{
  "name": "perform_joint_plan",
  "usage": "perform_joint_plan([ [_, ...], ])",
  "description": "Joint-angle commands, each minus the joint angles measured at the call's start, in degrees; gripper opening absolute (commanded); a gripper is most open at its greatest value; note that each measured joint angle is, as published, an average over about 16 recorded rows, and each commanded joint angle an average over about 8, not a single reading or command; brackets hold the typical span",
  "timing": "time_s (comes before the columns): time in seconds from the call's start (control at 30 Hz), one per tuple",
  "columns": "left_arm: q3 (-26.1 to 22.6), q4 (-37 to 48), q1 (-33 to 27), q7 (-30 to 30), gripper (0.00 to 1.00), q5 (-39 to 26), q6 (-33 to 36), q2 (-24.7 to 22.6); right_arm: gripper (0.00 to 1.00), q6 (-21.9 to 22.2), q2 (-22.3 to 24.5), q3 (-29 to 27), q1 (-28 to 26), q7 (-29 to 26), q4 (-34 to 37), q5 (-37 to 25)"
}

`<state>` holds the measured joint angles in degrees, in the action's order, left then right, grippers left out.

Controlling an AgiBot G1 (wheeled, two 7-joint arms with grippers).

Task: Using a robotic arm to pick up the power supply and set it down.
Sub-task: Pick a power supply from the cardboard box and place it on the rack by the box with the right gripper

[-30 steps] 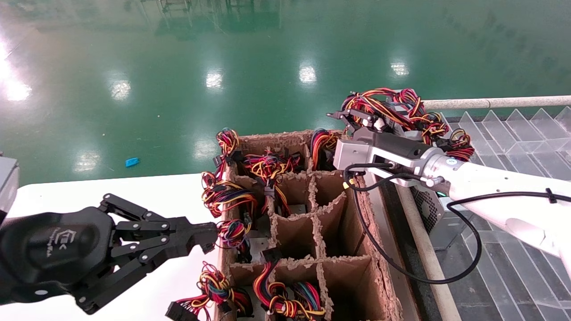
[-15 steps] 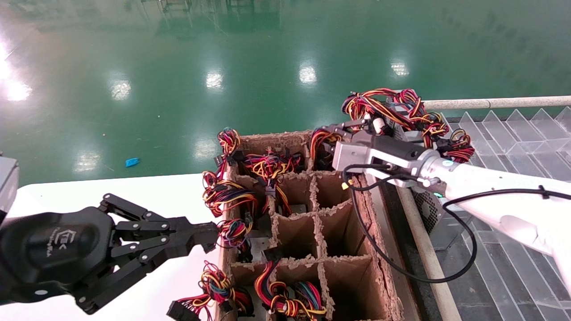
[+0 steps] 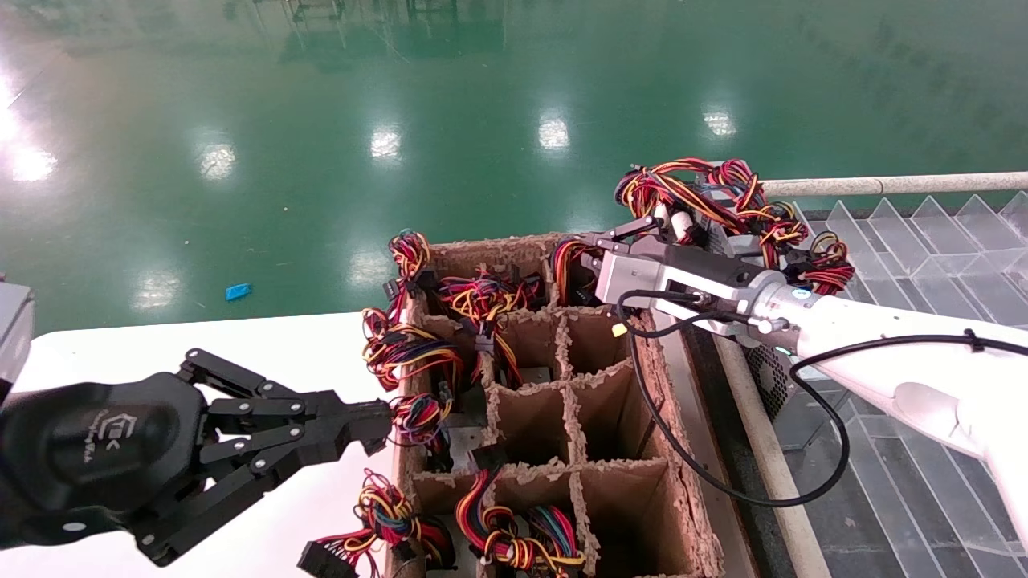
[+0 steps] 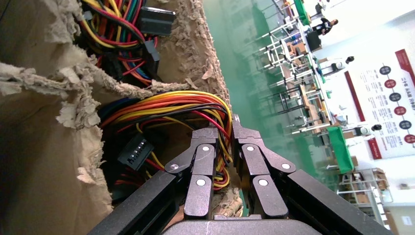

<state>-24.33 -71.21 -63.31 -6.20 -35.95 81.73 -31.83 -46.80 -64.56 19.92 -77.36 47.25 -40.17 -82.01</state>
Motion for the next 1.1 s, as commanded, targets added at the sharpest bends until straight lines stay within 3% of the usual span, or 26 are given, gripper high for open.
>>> perform_joint_plan([
  [0.03,0.0,0.0,0.0,0.0,0.0,0.0,0.0,0.0,0.0,-0.4,0.04,-0.41,-0.1,0.25,0.27,0.74],
  [0.43,0.0,0.0,0.0,0.0,0.0,0.0,0.0,0.0,0.0,-3.35,2.15,-3.23,-0.11,-4.63,-3.75,5.94],
  [0.77,0.0,0.0,0.0,0.0,0.0,0.0,0.0,0.0,0.0,-3.12,4.48,-6.84,-0.92,-9.93,-11.96,10.82],
  [1.1,0.0,0.0,0.0,0.0,0.0,0.0,0.0,0.0,0.0,1.6,5.34,-11.23,-4.69,-5.78,-18.77,12.42],
])
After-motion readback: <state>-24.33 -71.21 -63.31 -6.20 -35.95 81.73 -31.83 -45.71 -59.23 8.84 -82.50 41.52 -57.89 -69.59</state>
